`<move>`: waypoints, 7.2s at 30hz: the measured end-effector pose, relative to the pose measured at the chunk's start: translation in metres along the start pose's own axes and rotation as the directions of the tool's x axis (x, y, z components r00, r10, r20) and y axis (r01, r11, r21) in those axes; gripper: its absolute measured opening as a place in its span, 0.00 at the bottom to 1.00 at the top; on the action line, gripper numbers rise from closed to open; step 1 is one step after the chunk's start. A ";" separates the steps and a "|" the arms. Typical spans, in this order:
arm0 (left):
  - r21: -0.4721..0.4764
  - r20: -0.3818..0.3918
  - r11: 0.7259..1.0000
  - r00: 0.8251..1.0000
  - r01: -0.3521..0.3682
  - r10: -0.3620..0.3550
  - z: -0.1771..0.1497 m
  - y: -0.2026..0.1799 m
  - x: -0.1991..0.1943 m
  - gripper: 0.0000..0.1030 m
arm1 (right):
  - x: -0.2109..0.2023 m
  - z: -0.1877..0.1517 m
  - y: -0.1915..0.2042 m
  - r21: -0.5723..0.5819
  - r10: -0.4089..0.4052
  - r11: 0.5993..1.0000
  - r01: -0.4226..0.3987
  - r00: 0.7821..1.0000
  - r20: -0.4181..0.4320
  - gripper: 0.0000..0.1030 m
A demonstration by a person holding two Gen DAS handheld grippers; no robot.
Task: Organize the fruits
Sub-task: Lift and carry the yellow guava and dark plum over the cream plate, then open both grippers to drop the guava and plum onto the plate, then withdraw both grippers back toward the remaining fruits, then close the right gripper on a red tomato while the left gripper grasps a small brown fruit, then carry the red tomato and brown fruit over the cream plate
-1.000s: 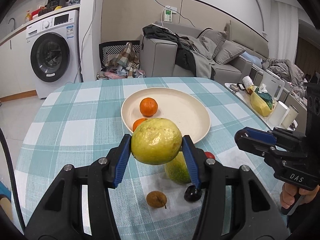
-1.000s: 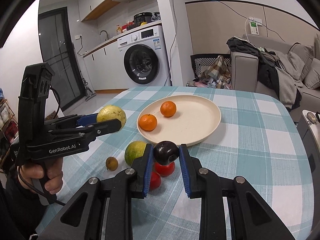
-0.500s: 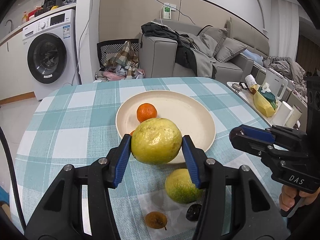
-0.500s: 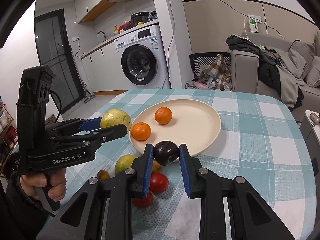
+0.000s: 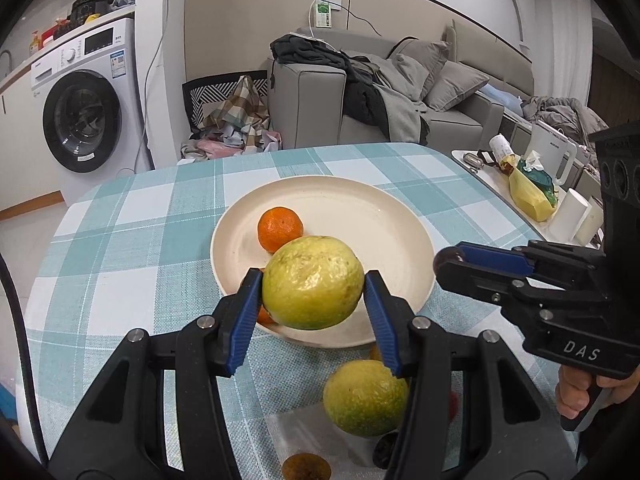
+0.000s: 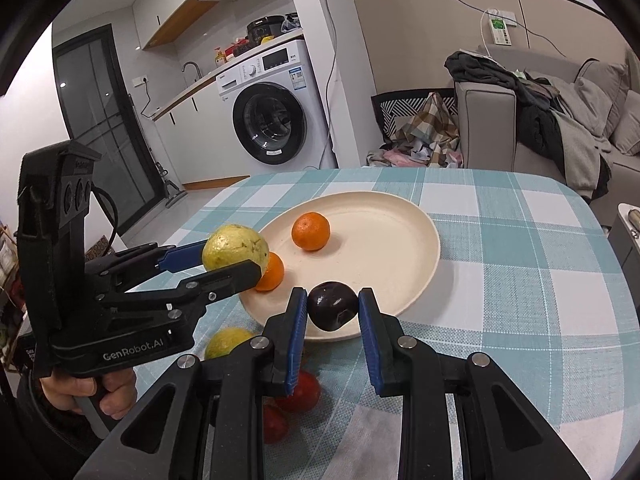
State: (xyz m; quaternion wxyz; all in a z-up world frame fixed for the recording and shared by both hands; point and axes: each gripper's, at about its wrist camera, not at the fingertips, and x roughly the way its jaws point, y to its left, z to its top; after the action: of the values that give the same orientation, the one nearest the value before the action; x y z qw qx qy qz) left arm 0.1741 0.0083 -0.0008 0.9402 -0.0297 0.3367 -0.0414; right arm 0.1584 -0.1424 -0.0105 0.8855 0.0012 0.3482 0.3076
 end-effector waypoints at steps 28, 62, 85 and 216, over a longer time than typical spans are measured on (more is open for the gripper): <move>0.052 -0.045 0.999 0.999 0.013 -0.011 -0.014 -0.003 0.023 0.47 | 0.035 0.000 -0.010 0.023 -0.005 1.000 0.006 0.998 -0.057 0.26; 0.017 -0.030 1.000 0.999 -0.013 0.013 -0.016 0.005 0.005 0.85 | 0.011 -0.007 -0.021 0.034 -0.110 0.993 0.110 0.994 0.003 0.75; -0.049 -0.006 0.997 0.998 -0.061 0.061 -0.064 0.023 -0.081 0.99 | -0.024 -0.048 0.003 0.036 -0.157 0.987 0.159 0.986 -0.049 1.00; -0.053 -0.006 0.997 0.998 0.060 -0.060 -0.067 0.016 -0.095 0.23 | -0.041 -0.058 0.034 -0.061 -0.075 0.995 0.077 0.996 0.039 0.31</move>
State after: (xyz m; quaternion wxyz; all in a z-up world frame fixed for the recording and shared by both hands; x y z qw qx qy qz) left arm 0.0593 0.0319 0.0055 0.9362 -0.0644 0.3402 -0.0607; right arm 0.0806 -0.1492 -0.0216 0.9025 -0.0340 0.3218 0.2843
